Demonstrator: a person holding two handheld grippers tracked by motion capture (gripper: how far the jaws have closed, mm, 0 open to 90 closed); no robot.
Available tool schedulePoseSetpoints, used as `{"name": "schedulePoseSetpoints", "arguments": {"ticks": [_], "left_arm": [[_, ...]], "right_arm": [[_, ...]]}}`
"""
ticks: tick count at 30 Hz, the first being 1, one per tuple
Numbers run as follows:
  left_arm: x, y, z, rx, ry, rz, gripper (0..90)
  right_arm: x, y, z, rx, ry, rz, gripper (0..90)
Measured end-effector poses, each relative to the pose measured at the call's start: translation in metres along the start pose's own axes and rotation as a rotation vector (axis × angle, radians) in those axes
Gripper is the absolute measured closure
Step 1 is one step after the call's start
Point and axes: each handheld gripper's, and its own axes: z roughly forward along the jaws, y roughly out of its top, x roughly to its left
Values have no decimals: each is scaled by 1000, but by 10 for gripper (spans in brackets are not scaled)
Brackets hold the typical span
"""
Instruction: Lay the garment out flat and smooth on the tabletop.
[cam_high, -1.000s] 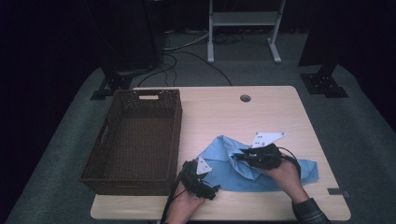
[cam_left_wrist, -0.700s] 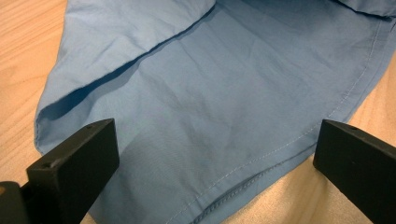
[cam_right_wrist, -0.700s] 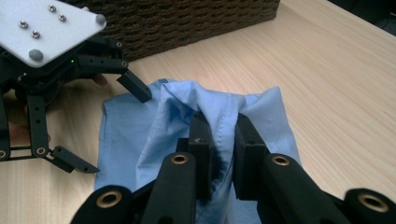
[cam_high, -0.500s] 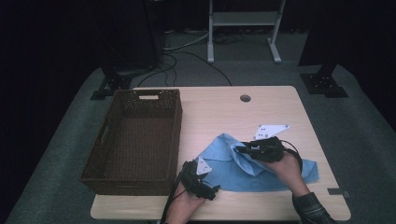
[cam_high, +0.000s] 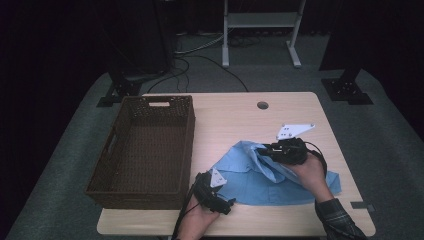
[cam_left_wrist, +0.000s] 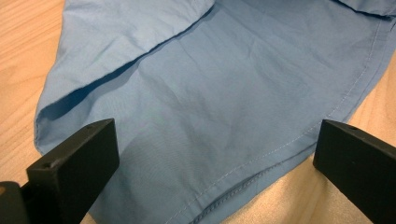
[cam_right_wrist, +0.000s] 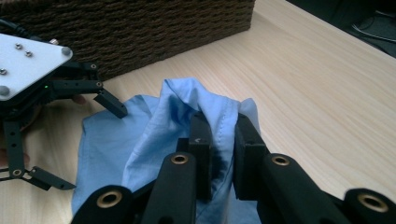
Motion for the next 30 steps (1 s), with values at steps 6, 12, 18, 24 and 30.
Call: {"name": "schedulePoseSetpoints", "arguments": {"ticks": [6,12,18,24,30], "left_arm": [[0,0,0,0,-1,-1,0],[0,0,0,-1,-1,-2,0],[0,0,0,-1,-1,-2,0],[0,0,0,-1,-1,-1,0],[0,0,0,1,-1,1,0]], "right_arm": [[-8,5,-1,4,-15,5,809],[-16,7,0,1,-24,16,810],[-24,10,1,3,-34,34,810],[-34,14,3,14,-52,43,810],[-44,16,5,25,-62,61,810]]}}
